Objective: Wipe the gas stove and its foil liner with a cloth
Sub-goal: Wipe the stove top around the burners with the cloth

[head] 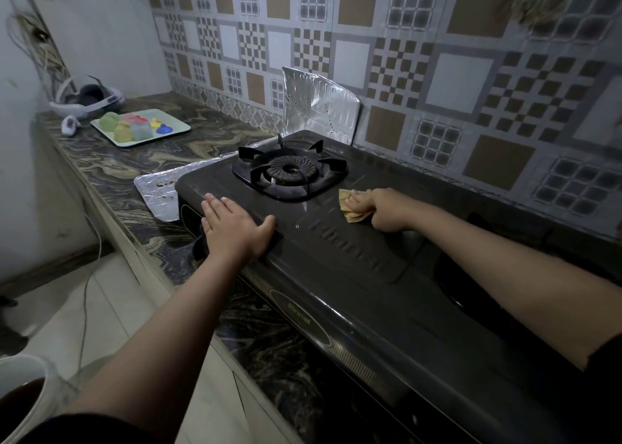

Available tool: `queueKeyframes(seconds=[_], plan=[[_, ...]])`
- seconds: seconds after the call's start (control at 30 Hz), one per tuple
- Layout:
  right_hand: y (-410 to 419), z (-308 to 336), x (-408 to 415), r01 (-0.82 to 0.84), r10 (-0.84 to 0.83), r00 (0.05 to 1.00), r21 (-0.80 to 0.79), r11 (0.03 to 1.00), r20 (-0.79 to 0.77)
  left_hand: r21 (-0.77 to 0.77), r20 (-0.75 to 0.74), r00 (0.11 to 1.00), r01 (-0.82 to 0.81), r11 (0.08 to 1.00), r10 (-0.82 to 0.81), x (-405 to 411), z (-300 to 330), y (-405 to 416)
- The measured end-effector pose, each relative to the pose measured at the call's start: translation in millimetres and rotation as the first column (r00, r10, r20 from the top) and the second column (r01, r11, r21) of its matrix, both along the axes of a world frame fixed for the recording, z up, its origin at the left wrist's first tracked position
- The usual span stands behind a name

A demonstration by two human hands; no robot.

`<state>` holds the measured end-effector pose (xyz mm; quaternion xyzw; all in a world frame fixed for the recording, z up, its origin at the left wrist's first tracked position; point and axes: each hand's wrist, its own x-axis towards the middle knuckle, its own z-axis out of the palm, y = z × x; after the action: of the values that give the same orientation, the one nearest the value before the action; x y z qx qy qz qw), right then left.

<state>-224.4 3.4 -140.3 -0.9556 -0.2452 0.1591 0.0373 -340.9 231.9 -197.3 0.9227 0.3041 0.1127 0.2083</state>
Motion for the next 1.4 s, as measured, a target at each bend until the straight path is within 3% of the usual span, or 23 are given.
queueKeyframes(seconds=[0.23, 0.57, 0.67, 0.73, 0.8, 0.87, 0.97, 1.03, 1.4], plan=[[-13.8, 6.8, -50.3, -0.248, 0.248, 0.969, -0.033, 0.968, -0.006, -0.010, -0.013, 1.000, 0.016, 1.000, -0.016, -3.5, 2.1, 1.2], [-51.1, 60.6, -52.3, -0.196, 0.224, 0.934, 0.124, 0.973, -0.278, 0.029, -0.097, 0.995, 0.022, 0.999, -0.019, -2.2, 6.4, 2.6], [-70.8, 77.5, -32.1, -0.026, 0.101, 0.964, 0.291, 0.956, -0.245, 0.105, -0.166, 0.986, 0.025, 0.994, -0.007, 1.6, 9.4, 6.8], [-80.5, 77.3, -8.8, 0.141, -0.080, 0.986, 0.457, 0.878, -0.149, 0.159, -0.184, 0.983, 0.010, 0.987, 0.020, 7.8, 13.6, 12.6], [-83.4, 68.1, 15.9, 0.250, -0.258, 0.964, 0.521, 0.816, -0.060, 0.172, -0.187, 0.982, 0.006, 0.985, 0.027, 13.8, 16.4, 20.0], [-78.0, 56.1, 29.4, 0.305, -0.322, 0.946, 0.393, 0.868, -0.024, 0.136, -0.205, 0.979, 0.021, 0.990, 0.008, 18.2, 15.4, 27.7], [-56.6, 35.3, 36.7, 0.258, -0.249, 0.964, 0.099, 0.961, -0.095, 0.128, -0.244, 0.969, 0.065, 0.990, -0.032, 25.7, 13.4, 40.2], [-36.2, 25.2, 48.0, 0.210, -0.210, 0.977, -0.002, 0.978, -0.044, 0.153, -0.270, 0.961, 0.108, 0.982, -0.064, 35.9, 14.4, 52.0], [46.9, 6.1, 155.2, 0.127, -0.124, 0.992, 0.080, 0.989, -0.035, 0.195, -0.322, 0.934, 0.227, 0.954, -0.156, 66.5, 18.8, 84.8]])
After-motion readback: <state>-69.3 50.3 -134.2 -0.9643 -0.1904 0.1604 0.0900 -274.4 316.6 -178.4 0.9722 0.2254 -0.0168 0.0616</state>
